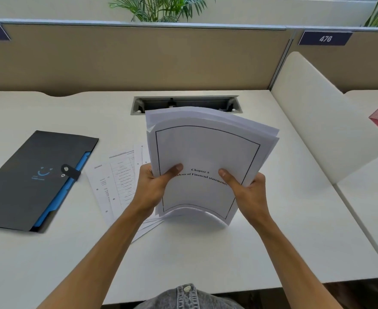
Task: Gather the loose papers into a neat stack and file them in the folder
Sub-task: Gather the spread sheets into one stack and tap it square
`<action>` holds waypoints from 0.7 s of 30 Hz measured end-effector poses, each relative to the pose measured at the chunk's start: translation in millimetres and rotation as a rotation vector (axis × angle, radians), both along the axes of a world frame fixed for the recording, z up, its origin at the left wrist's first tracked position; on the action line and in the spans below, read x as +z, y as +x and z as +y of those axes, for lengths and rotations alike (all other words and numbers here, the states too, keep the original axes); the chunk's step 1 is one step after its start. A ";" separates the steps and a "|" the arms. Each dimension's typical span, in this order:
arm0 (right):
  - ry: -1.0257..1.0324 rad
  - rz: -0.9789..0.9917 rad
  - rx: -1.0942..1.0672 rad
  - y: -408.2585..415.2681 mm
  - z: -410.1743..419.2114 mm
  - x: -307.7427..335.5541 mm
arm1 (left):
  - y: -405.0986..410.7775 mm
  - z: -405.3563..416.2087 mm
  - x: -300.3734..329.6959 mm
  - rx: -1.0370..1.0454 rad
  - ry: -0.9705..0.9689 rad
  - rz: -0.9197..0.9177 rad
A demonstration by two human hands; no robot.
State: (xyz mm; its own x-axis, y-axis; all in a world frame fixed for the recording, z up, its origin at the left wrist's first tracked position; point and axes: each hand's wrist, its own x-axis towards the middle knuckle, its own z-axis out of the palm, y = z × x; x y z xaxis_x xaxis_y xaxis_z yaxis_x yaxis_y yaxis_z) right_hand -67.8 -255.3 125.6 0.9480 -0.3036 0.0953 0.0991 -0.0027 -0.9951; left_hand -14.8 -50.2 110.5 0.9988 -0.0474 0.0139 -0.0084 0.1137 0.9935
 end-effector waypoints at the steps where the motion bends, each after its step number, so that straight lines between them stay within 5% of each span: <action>1: 0.000 -0.016 -0.016 0.0 0.0 2.9 | -0.3 -1.1 3.9 0.003 0.002 -0.018; 9: -0.032 -0.204 -0.036 -5.6 -2.0 28.4 | -6.3 -0.9 31.4 -0.034 -0.070 -0.125; 21: -0.012 -0.185 -0.095 -7.0 -1.8 19.5 | -10.0 -6.1 32.6 0.003 -0.070 -0.138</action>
